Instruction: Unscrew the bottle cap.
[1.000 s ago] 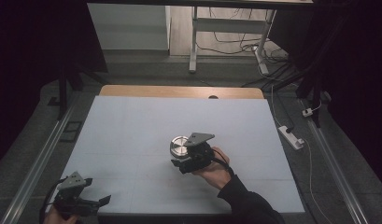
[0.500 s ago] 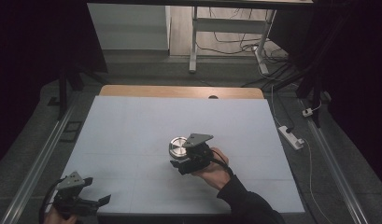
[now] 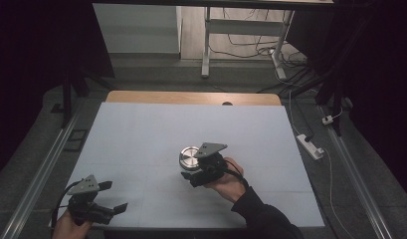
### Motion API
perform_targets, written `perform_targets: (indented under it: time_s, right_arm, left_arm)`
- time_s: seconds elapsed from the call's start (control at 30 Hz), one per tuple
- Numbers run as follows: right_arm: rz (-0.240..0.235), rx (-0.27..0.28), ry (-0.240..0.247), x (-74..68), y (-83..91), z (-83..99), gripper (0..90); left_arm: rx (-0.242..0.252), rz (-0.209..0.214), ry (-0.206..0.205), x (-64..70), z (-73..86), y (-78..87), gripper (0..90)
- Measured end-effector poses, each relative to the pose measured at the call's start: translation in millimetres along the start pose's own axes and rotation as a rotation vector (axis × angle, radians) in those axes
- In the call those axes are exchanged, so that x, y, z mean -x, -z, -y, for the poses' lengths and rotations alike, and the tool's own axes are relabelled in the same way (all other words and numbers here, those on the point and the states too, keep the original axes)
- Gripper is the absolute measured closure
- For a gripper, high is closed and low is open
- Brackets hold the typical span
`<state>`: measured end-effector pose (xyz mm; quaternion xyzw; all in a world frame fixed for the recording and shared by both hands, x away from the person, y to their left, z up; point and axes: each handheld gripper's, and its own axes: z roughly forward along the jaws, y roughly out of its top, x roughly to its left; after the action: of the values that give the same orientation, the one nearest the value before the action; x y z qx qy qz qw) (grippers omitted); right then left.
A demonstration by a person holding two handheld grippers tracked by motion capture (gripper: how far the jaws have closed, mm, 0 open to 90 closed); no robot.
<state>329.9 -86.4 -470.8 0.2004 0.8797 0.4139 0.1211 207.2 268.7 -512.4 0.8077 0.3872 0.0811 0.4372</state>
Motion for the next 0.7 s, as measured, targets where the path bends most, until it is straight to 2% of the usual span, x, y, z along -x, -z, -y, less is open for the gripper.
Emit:
perform_targets:
  time_s: [0.17,0.2,0.23,0.27,0.3,0.5,0.7]
  right_arm:
    - [-0.006,0.004,-0.002,0.5,1.3,-0.9,15.1]
    - [-0.007,0.005,-0.001,0.5,1.5,-1.1,15.1]
    - [-0.007,0.005,-0.001,0.5,1.5,-1.1,15.1]
    - [-0.009,0.007,0.003,0.6,1.8,-1.3,15.1]
    - [-0.010,0.007,0.003,0.6,1.8,-1.3,15.1]
    - [-0.014,0.008,0.003,-0.2,2.0,-1.6,15.1]
    - [-0.015,0.014,0.009,-1.0,3.7,-2.7,15.1]
  left_arm:
    - [0.010,0.016,-0.016,0.9,-13.4,-8.8,0.0]
    - [-0.007,0.031,-0.029,1.8,-21.2,-13.5,0.0]
    - [-0.007,0.031,-0.029,1.8,-21.2,-13.5,0.0]
    - [-0.010,0.032,-0.056,3.2,-28.9,-17.5,0.0]
    - [-0.010,0.032,-0.056,3.2,-28.9,-17.5,0.0]
    - [0.011,0.049,-0.086,4.7,-54.9,-29.1,0.0]
    - [-0.010,0.066,-0.117,3.5,-79.3,-37.8,0.0]
